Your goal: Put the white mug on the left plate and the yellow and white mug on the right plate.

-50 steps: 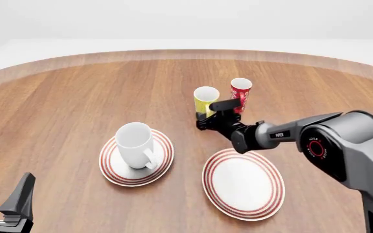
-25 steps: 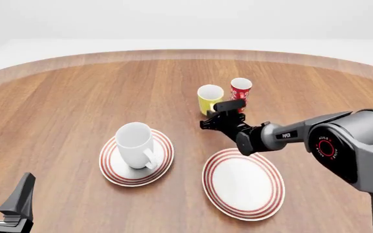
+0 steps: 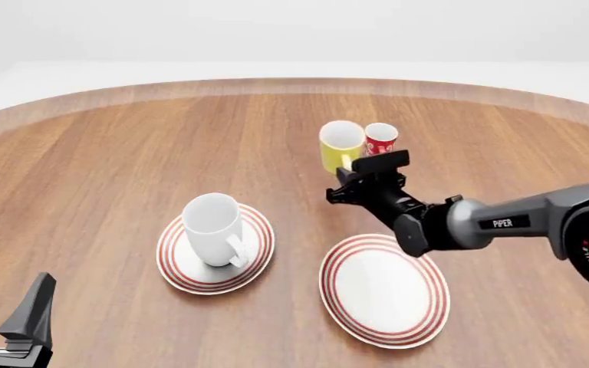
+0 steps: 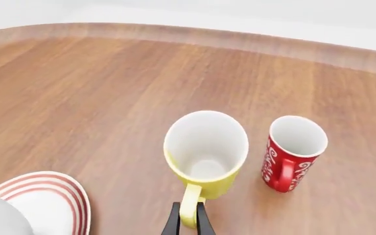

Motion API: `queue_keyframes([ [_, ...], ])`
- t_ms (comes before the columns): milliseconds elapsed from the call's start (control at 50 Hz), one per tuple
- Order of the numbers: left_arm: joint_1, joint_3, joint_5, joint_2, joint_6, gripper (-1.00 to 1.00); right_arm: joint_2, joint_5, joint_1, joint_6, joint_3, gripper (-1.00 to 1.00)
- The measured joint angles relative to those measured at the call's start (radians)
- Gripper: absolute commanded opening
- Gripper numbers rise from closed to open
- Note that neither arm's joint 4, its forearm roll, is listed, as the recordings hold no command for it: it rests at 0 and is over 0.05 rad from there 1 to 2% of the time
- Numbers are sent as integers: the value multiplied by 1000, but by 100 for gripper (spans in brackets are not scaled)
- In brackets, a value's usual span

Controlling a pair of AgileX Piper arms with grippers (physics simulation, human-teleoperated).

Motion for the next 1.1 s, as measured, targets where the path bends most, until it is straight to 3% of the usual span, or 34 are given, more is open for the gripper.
queue_keyframes([
  [640,0,0,0,0,0,100,-326,-52,8,-14,310,-100],
  [1100,0,0,0,0,0,100,-693,-7,18,-22,594,-100],
])
